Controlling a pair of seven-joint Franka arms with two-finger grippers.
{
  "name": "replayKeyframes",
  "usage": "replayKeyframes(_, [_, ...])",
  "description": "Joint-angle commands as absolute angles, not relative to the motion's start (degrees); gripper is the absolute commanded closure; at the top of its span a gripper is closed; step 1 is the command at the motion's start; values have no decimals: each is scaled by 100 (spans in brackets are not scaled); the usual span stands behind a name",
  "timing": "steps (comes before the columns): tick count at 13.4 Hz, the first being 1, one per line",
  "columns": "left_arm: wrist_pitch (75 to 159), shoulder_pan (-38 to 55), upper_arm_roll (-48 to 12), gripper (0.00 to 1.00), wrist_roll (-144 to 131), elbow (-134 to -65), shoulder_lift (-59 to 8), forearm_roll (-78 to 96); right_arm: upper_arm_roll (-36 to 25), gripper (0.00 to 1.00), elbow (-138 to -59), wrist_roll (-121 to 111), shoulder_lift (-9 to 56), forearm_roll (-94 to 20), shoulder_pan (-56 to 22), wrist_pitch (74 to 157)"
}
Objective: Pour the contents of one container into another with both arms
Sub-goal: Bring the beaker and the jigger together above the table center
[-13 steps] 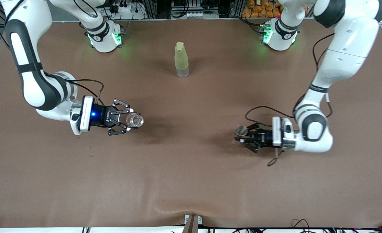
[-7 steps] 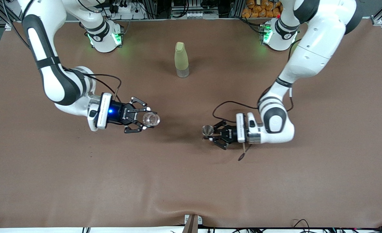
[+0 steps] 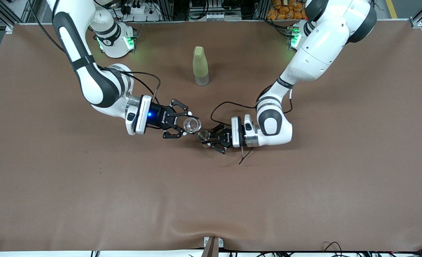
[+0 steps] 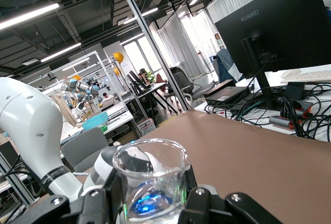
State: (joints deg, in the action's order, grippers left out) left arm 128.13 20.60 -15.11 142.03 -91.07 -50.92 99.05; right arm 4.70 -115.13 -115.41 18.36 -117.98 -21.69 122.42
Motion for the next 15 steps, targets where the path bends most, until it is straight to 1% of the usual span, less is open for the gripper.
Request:
replayKeyframes(1, [12911,2258,-1441,100,14247,-8711,-5343,10055,413,81,-11417,-11549,1951,-11953,-2215,12243])
replayKeyframes(3, [12998,2399,-1441,100,14238,-8474,-5475,10160,422,81,-11443,-11540,2074,-11962,-2215,12226])
replayKeyframes(5, [13025,2443,-1450,100,14212,-8385,-5493,10178,422,81,-11487,-11531,2170,-11971,-2241,12234])
replayKeyframes(13, [12964,2250,-1441,100,14106,-8402,-5493,10090,422,83,-11715,-10900,2188,-12734,-2434,12261])
replayKeyframes(15, [12964,2215,-1441,100,14115,-8402,-5493,10081,422,83,-11733,-10881,2284,-12902,-2487,12261])
